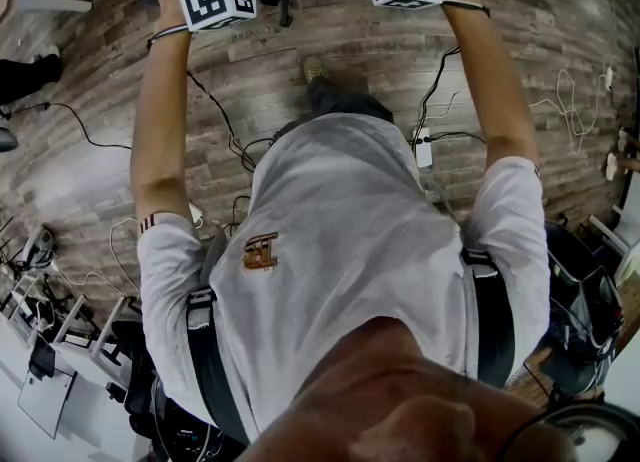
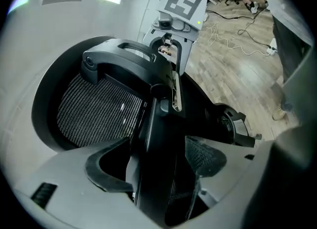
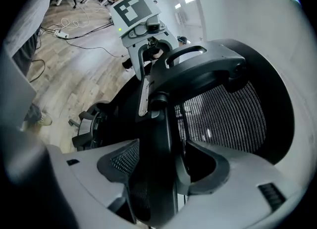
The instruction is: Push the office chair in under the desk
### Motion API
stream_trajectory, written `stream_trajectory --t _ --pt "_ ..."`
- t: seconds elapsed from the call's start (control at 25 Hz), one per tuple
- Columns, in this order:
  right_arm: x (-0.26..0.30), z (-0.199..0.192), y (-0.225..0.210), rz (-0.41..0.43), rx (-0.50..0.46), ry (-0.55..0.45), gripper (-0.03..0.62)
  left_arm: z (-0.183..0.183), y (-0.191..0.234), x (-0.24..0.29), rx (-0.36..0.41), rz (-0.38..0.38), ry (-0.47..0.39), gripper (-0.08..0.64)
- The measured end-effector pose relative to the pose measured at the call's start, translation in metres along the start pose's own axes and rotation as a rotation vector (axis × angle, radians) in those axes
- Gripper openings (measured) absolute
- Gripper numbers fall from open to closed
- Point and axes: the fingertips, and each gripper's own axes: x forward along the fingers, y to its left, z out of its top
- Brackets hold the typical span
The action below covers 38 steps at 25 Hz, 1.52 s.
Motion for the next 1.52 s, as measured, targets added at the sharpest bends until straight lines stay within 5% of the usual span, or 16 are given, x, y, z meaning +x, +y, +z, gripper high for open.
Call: stream_trajectory --t 0.76,1.52 --pt "0.049 -0.022 -0.011 -0.114 -0.082 -0.035 0.261 -0.007 0.014 0.042 0.004 0.041 -0.065 0.344" --pt "0.111 -0.053 -0.040 -0.111 -0.076 -0.010 0.261 -0.021 0.035 0.110 0.003 0.017 -0.029 0.344"
